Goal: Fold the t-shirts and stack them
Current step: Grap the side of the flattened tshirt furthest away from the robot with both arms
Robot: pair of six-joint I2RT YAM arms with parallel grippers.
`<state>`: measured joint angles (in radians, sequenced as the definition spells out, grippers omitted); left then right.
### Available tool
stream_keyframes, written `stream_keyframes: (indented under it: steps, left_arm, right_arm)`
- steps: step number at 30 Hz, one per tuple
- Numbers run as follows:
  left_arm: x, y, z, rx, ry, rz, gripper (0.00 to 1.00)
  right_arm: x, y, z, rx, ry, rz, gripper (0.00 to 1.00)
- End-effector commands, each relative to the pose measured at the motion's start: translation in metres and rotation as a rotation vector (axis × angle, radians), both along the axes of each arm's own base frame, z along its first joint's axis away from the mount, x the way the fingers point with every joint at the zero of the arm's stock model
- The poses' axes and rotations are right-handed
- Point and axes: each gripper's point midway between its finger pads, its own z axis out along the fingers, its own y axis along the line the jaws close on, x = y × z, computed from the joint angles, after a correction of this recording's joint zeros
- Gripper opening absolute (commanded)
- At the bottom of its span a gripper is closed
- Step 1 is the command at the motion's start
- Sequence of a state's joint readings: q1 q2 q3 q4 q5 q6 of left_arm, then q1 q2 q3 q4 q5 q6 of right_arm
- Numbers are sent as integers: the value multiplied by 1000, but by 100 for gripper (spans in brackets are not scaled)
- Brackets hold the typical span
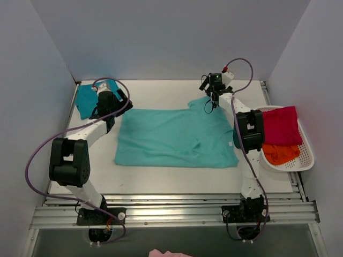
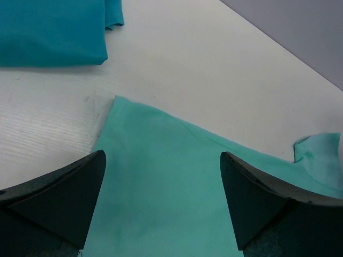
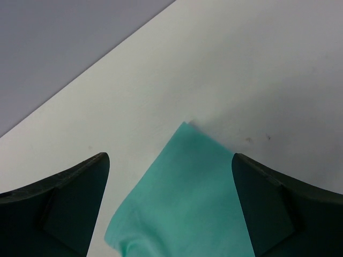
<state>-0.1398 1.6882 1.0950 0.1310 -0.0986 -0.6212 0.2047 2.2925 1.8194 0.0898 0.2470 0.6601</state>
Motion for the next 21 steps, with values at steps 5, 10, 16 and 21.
stream_keyframes:
  steps: [5, 10, 16, 21]
  left_arm:
    - [36, -8, 15, -30, -97, -76, 98]
    - [41, -16, 8, -52, -87, -105, 99]
    - [41, -17, 4, -57, -76, -110, 100]
    - [38, -15, 6, -53, -80, -105, 100]
  right_arm:
    - [31, -26, 17, -31, -37, -17, 92]
    - [33, -23, -10, -12, -13, -6, 91]
    - [32, -10, -46, 13, 22, 21, 88]
    - [32, -7, -72, 16, 54, 32, 86]
